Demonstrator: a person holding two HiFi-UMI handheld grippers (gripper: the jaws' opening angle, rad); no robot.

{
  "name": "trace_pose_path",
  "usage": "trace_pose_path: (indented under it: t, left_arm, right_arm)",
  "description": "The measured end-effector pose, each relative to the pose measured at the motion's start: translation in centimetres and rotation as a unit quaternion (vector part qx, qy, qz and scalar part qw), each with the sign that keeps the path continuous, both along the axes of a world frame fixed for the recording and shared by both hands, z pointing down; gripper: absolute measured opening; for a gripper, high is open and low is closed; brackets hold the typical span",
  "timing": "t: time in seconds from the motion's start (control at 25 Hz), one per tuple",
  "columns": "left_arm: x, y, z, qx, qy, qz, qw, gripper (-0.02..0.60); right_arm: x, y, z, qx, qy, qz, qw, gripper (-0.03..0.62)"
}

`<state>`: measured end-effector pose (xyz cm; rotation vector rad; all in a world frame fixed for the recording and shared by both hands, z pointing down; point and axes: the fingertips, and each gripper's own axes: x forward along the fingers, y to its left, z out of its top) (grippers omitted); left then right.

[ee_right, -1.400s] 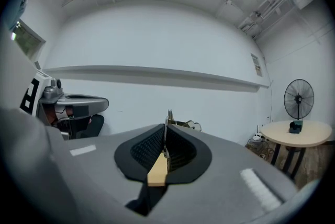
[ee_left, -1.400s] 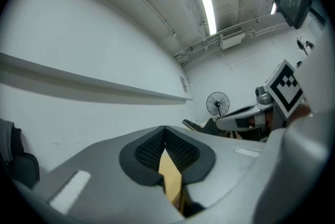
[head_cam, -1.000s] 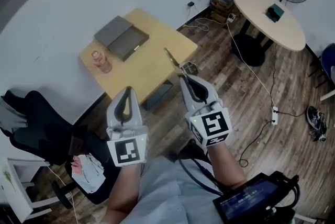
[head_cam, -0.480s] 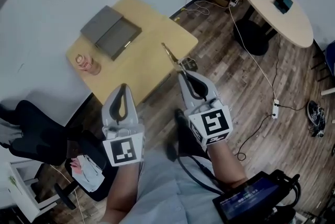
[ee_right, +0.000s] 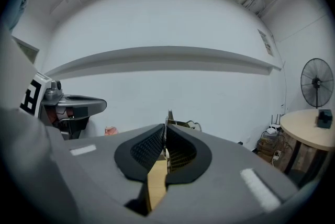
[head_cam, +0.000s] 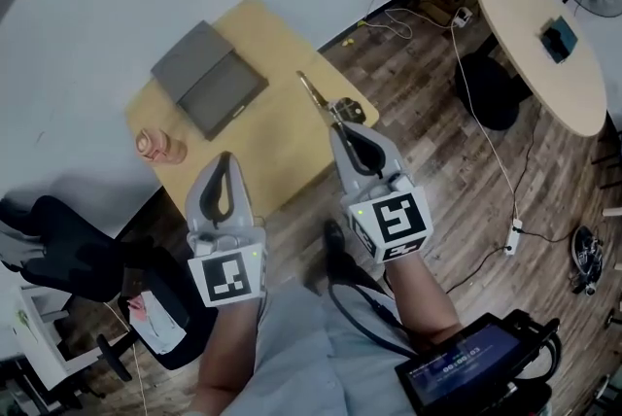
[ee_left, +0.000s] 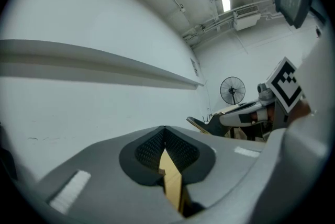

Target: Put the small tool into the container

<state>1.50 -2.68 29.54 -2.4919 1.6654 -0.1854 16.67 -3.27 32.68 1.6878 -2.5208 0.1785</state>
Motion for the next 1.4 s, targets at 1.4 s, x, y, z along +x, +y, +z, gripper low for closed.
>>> trace_pose_path:
  t: [1.4]
  left_arm:
    - [-10.5, -14.5, 3.0, -0.029, 0.027, -0.117, 0.9923, 0.009]
  right_arm:
    - [-16.8, -22.3, 1.8, -0.007, 0.04, -0.2, 0.979, 0.009]
